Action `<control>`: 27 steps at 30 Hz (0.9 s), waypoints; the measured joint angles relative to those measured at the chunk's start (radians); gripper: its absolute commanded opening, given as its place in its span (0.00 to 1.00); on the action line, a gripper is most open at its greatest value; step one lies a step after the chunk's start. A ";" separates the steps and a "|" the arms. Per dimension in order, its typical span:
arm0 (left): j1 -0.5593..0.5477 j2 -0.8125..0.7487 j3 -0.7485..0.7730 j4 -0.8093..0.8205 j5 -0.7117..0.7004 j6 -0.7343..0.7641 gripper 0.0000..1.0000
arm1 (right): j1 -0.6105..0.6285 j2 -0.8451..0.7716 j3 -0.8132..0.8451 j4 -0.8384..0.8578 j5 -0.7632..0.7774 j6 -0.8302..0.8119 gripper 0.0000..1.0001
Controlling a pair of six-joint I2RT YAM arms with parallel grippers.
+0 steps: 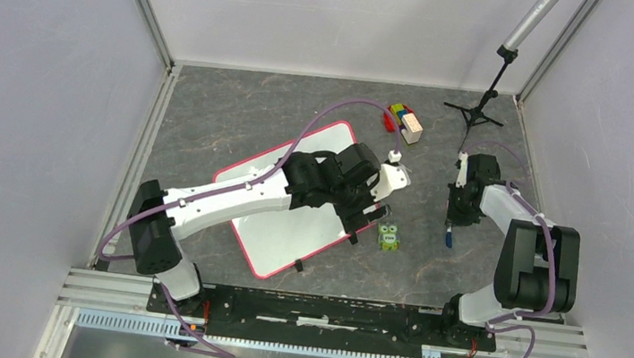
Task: Write a sentence on the whiteboard
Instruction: Open the whiteboard marker at the center of the board.
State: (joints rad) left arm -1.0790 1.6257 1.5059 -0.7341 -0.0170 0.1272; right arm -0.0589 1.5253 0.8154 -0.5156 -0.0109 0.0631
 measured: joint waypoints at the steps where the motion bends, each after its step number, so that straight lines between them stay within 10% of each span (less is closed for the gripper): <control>1: 0.003 0.000 0.008 -0.005 0.002 0.000 0.99 | 0.000 0.002 0.008 -0.008 -0.010 0.001 0.00; 12: 0.212 -0.103 0.166 -0.050 0.135 -0.030 1.00 | 0.005 -0.235 0.274 -0.031 -0.233 0.037 0.00; 27: 0.396 -0.147 0.240 0.065 0.519 -0.208 0.93 | 0.058 -0.373 0.428 0.418 -0.484 0.495 0.00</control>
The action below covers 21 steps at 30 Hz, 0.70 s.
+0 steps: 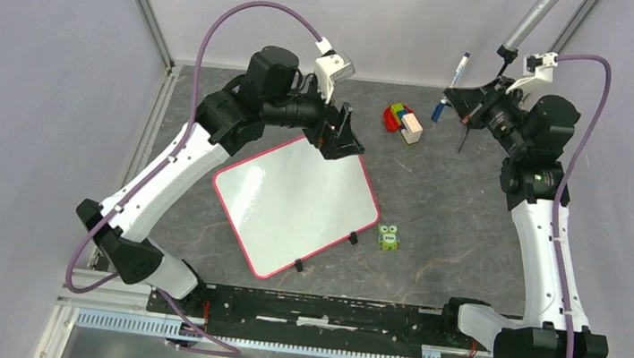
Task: Write a sentence on the whiteboard
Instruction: Open the whiteboard marker at the center of the board.
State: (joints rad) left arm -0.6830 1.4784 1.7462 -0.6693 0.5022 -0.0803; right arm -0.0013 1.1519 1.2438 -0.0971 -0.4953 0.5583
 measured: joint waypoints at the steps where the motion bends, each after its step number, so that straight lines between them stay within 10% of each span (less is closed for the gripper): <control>1: 0.000 0.016 0.012 0.014 0.014 -0.014 0.92 | 0.015 0.003 0.004 0.011 0.005 0.035 0.00; 21: 0.000 0.290 0.097 0.434 0.164 -0.356 0.58 | 0.174 0.091 0.050 0.052 0.026 0.312 0.00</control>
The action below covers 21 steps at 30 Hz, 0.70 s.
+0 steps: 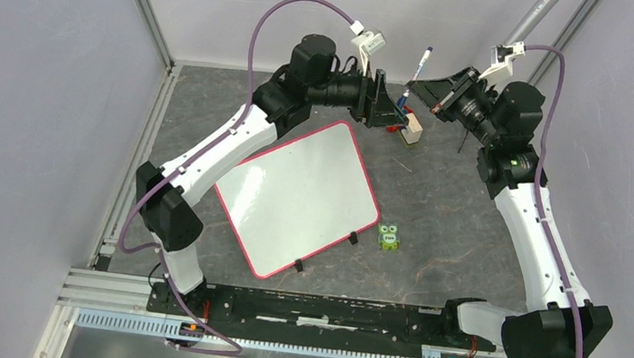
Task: Write a sentence on the whiteboard
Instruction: Open the whiteboard marker at the center of the board.
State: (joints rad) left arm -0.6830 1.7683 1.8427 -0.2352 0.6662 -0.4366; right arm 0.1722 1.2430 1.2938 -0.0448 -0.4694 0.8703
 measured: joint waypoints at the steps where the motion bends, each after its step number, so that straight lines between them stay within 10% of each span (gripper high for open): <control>1: 0.000 0.006 0.000 0.014 0.002 -0.011 0.52 | 0.003 0.000 0.000 0.003 0.000 0.001 0.00; 8: 0.004 0.038 0.000 0.075 0.021 -0.072 0.03 | 0.009 0.000 0.000 0.034 -0.015 0.008 0.08; 21: 0.045 -0.034 -0.066 -0.195 0.040 0.233 0.02 | -0.008 -0.018 0.021 -0.089 -0.129 -0.348 0.81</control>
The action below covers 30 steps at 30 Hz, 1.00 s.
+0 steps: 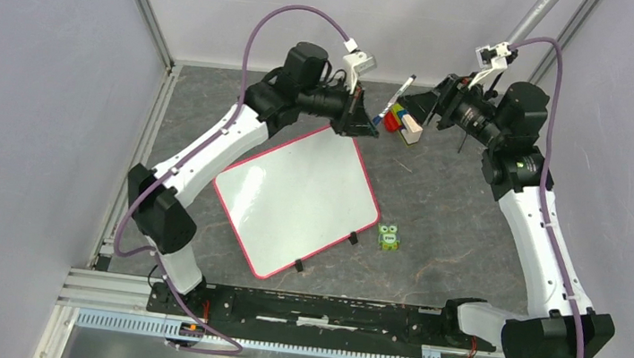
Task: Write a sentence on the whiteboard
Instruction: Open the whiteboard marker at the center of the board.
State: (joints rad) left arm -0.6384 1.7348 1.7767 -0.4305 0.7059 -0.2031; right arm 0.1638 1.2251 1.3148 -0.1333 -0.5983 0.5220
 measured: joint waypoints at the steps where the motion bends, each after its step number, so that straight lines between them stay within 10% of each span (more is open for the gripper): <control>1: 0.005 -0.017 0.000 -0.053 -0.005 0.068 0.02 | -0.010 -0.003 0.007 -0.020 -0.032 -0.043 0.83; 14: -0.008 -0.178 -0.010 -0.451 -0.114 0.734 0.02 | -0.079 0.025 0.098 -0.179 -0.418 -0.274 0.98; 30: -0.196 -0.177 -0.032 -0.563 -0.372 0.986 0.02 | 0.065 0.047 0.059 -0.387 -0.428 -0.417 0.69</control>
State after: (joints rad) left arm -0.8349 1.5574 1.7451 -0.9932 0.3336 0.7830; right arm 0.2291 1.2724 1.3739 -0.5205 -1.0260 0.1055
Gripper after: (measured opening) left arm 0.124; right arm 0.744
